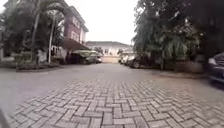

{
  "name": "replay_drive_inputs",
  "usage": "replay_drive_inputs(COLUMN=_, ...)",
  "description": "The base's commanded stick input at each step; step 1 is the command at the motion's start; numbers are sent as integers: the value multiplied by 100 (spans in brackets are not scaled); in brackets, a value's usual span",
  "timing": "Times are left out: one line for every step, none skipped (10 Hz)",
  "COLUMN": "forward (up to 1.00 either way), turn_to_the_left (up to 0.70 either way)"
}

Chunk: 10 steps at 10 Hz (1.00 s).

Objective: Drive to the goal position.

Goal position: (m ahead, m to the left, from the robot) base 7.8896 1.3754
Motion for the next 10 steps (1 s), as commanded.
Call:
replay_drive_inputs(forward=70, turn_to_the_left=0)
replay_drive_inputs(forward=70, turn_to_the_left=0)
replay_drive_inputs(forward=70, turn_to_the_left=0)
replay_drive_inputs(forward=70, turn_to_the_left=0)
replay_drive_inputs(forward=70, turn_to_the_left=0)
replay_drive_inputs(forward=70, turn_to_the_left=0)
replay_drive_inputs(forward=70, turn_to_the_left=0)
replay_drive_inputs(forward=70, turn_to_the_left=0)
replay_drive_inputs(forward=70, turn_to_the_left=0)
replay_drive_inputs(forward=70, turn_to_the_left=0)
